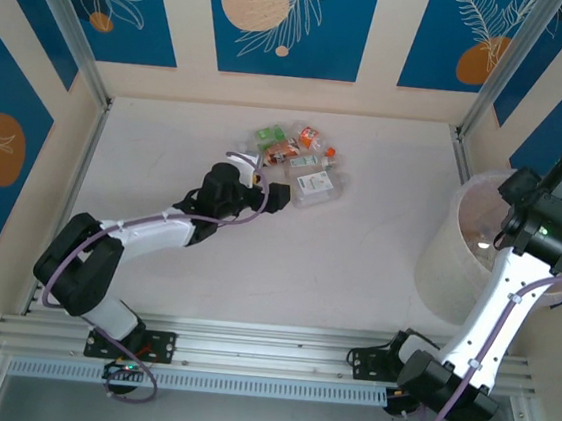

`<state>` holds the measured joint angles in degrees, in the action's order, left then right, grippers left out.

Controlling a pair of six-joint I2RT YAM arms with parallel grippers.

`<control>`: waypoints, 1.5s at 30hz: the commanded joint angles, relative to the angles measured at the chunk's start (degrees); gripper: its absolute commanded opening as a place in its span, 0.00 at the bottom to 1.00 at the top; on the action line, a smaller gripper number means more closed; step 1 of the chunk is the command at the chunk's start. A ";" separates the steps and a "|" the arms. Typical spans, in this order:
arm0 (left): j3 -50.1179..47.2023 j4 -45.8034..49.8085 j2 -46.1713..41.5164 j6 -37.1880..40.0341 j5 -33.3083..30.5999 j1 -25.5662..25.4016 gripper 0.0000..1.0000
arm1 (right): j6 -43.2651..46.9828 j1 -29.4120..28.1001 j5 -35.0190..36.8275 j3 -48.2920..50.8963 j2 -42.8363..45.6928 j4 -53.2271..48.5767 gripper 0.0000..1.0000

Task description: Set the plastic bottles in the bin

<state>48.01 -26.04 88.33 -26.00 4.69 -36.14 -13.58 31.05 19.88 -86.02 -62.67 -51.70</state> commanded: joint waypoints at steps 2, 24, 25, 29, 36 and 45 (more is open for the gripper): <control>2.21 0.25 1.09 -1.01 1.52 -0.23 1.00 | -3.03 -1.71 6.36 -5.30 -1.42 -8.41 1.00; 3.20 2.46 1.58 -2.29 1.12 -0.14 1.00 | -5.05 -9.96 -3.95 0.54 0.09 0.32 1.00; 3.31 2.72 1.58 -2.30 1.07 -0.16 1.00 | -5.41 -10.11 -4.73 0.83 0.22 0.75 0.99; 3.08 3.19 1.45 -3.12 0.65 0.16 1.00 | -6.98 -10.97 -6.65 2.41 1.71 3.47 1.00; 1.74 3.50 1.48 -5.55 -1.04 1.66 1.00 | -6.15 -13.19 -21.06 6.73 5.74 11.46 0.99; 1.11 4.74 3.04 -12.77 -0.50 6.34 1.00 | -5.28 -27.46 -28.15 7.23 3.84 18.42 1.00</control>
<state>49.56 -22.59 90.30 -35.18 4.38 -31.51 -19.51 7.62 -3.70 -78.94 -57.63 -37.47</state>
